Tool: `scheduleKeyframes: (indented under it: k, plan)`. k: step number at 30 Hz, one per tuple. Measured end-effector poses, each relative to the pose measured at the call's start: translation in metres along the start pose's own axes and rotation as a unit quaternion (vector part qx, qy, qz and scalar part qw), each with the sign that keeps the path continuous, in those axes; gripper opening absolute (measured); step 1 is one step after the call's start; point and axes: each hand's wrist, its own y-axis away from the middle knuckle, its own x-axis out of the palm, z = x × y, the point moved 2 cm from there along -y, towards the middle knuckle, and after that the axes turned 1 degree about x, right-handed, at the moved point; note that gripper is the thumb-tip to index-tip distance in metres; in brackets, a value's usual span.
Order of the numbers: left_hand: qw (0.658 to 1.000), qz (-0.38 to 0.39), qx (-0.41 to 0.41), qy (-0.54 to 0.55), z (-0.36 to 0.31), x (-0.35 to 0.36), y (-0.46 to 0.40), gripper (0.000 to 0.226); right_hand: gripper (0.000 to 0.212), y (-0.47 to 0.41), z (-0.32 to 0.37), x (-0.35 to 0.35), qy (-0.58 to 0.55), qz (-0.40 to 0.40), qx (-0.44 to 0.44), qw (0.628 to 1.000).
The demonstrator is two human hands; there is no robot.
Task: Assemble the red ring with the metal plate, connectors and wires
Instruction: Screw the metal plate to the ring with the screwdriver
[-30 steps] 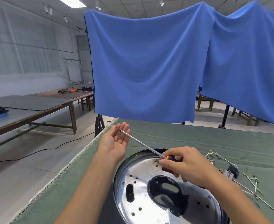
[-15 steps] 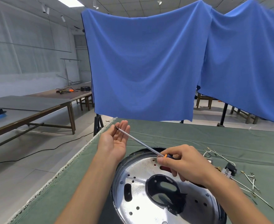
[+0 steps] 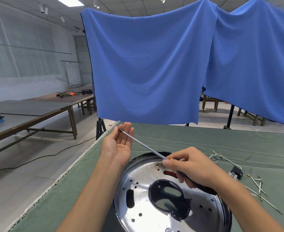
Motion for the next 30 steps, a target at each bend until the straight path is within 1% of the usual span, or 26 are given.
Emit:
scheduleKeyframes:
  k: [5,10,13,15,17,18,20,21,22,23,25,28,30]
  plan:
    - [0.998,0.010,0.038,-0.040,0.004,0.002,0.003,0.023,0.028,0.003,0.001,-0.004,-0.071,0.042,0.031,0.996]
    - [0.994,0.017,0.099,-0.047,0.013,0.006,0.007,0.017,0.038,0.012,0.004,-0.012,-0.154,0.135,0.097,0.974]
    - [0.994,0.015,0.095,-0.053,0.019,0.006,0.011,0.018,0.048,0.014,0.001,-0.011,-0.180,0.184,0.123,0.959]
    - [0.994,0.011,0.075,-0.072,0.025,0.004,0.013,0.018,0.052,0.011,0.000,-0.006,-0.183,0.195,0.128,0.955]
    - [0.990,0.026,0.033,-0.133,0.036,0.004,0.018,0.021,0.053,0.007,0.000,0.002,-0.203,0.181,0.129,0.953]
    - [0.981,0.045,0.011,-0.189,0.042,0.004,0.021,0.023,0.052,0.004,0.000,0.005,-0.223,0.169,0.128,0.951]
    - [0.944,0.083,-0.009,-0.318,0.051,0.005,0.025,0.024,0.044,0.000,0.002,0.008,-0.264,0.142,0.123,0.946]
    - [0.929,0.092,-0.003,-0.357,0.052,0.005,0.027,0.024,0.039,-0.001,0.004,0.008,-0.287,0.131,0.120,0.941]
    - [0.922,0.093,0.005,-0.376,0.050,0.006,0.027,0.025,0.034,-0.002,0.005,0.007,-0.317,0.121,0.117,0.933]
    - [0.922,0.087,0.008,-0.378,0.048,0.007,0.027,0.025,0.030,-0.002,0.006,0.004,-0.354,0.111,0.113,0.922]
    - [0.937,0.065,-0.007,-0.343,0.044,0.009,0.027,0.025,0.028,-0.001,0.009,-0.002,-0.431,0.114,0.092,0.891]
    - [0.965,0.048,-0.044,-0.252,0.040,0.011,0.029,0.023,0.041,0.002,0.014,-0.004,-0.501,0.170,0.026,0.848]
    - [0.975,0.047,-0.074,-0.203,0.039,0.014,0.030,0.019,0.045,0.003,0.017,-0.002,-0.531,0.161,-0.028,0.832]
